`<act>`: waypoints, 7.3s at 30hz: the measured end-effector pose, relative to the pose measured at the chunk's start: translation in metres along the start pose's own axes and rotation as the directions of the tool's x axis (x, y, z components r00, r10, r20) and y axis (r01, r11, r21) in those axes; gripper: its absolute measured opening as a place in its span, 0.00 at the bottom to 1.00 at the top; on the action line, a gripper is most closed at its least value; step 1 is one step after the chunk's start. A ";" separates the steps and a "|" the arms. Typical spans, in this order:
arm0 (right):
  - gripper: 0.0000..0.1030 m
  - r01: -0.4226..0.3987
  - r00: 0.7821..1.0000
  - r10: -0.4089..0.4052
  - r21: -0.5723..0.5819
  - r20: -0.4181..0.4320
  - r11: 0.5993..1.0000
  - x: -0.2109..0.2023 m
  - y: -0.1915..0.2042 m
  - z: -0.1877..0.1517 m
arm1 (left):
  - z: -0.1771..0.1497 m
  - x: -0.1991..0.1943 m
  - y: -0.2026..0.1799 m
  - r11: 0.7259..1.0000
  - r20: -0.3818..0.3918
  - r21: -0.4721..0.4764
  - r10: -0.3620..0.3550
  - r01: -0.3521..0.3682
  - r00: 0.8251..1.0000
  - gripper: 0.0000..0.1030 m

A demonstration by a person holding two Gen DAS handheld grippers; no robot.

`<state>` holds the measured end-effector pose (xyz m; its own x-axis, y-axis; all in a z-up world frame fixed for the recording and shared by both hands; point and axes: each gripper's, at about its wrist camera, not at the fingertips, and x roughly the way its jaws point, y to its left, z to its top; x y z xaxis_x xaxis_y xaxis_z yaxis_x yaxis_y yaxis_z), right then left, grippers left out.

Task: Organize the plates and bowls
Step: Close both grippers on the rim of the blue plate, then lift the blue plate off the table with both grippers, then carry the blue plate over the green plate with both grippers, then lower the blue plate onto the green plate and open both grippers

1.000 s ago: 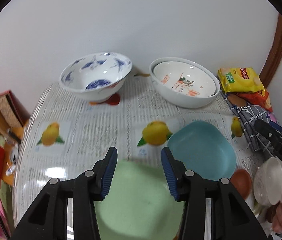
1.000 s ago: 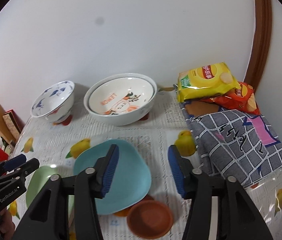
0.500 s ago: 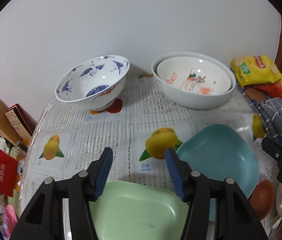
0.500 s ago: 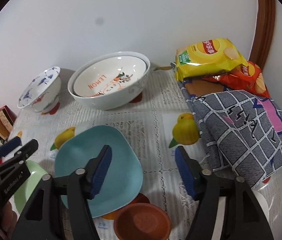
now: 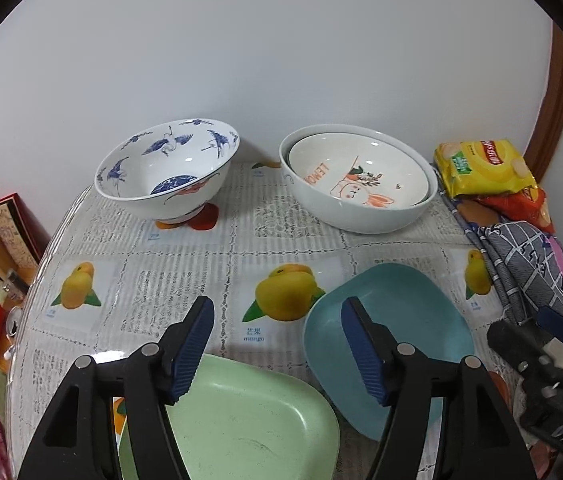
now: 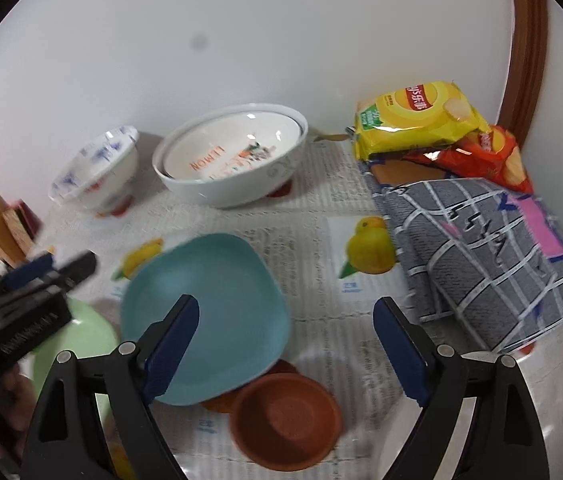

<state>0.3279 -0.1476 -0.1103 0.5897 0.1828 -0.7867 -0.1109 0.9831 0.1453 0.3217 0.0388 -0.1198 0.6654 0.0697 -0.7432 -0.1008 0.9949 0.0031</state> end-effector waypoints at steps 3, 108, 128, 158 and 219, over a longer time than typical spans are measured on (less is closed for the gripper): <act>0.86 -0.025 0.999 0.024 0.033 0.026 0.999 -0.004 -0.003 0.002 | -0.003 -0.004 0.001 1.000 0.044 0.012 0.004 -0.004 0.999 0.62; 0.07 -0.086 0.996 0.087 0.027 -0.006 0.996 -0.142 0.056 -0.073 | -0.076 -0.161 0.036 0.992 -0.037 -0.095 -0.081 0.077 0.996 0.09; 0.07 -0.080 0.997 0.080 -0.022 -0.004 0.997 -0.145 0.076 -0.066 | -0.075 -0.166 0.051 0.989 -0.028 -0.130 -0.074 0.070 0.997 0.09; 0.07 -0.089 0.996 0.088 -0.060 -0.029 0.994 -0.121 0.086 -0.055 | -0.073 -0.146 0.062 0.985 -0.057 -0.165 -0.055 0.045 0.997 0.10; 0.10 -0.162 0.961 0.127 -0.125 -0.244 0.979 0.037 0.133 -0.046 | -0.082 -0.023 0.112 0.970 -0.268 -0.227 0.020 -0.083 0.963 0.10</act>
<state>0.2983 -0.0102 -0.1471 0.3575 0.3007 -0.8842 -0.3038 0.9327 0.1944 0.2340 0.1430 -0.1568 0.4404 0.0676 -0.8953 -0.3212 0.9430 -0.0868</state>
